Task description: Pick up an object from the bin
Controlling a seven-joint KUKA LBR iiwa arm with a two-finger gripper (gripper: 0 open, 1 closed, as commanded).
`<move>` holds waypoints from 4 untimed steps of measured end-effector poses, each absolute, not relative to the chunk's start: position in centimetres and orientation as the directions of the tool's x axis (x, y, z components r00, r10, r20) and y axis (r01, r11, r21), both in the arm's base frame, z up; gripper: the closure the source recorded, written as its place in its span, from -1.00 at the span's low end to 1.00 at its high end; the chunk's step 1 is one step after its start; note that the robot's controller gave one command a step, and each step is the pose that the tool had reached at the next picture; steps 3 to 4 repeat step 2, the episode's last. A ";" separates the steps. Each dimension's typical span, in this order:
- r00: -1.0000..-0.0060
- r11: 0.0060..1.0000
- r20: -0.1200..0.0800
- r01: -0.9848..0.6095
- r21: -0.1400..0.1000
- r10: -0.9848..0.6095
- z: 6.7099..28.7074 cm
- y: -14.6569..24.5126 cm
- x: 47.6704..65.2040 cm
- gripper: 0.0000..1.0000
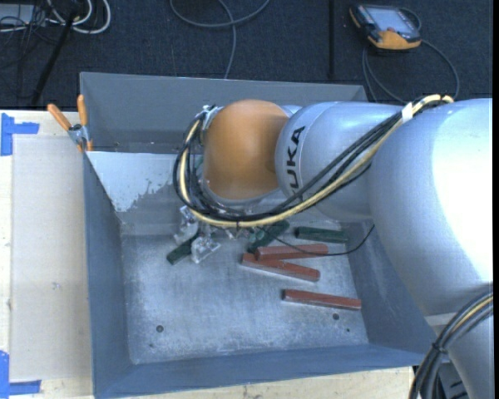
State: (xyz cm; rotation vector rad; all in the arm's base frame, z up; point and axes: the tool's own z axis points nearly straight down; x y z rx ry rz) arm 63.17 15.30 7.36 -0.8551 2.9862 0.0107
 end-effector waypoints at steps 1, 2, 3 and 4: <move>-0.874 0.875 -0.029 -0.485 -0.001 -0.485 7.6 14.9 62.8 1.00; -0.849 0.849 -0.010 -0.529 -0.002 -0.529 15.4 15.5 63.4 1.00; -0.849 0.849 -0.010 -0.529 -0.002 -0.529 15.4 15.5 63.4 1.00; -0.849 0.849 -0.010 -0.529 -0.002 -0.529 15.4 15.5 63.4 1.00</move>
Offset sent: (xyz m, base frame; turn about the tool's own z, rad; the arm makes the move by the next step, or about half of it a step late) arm 0.0000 0.0001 0.0756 0.0001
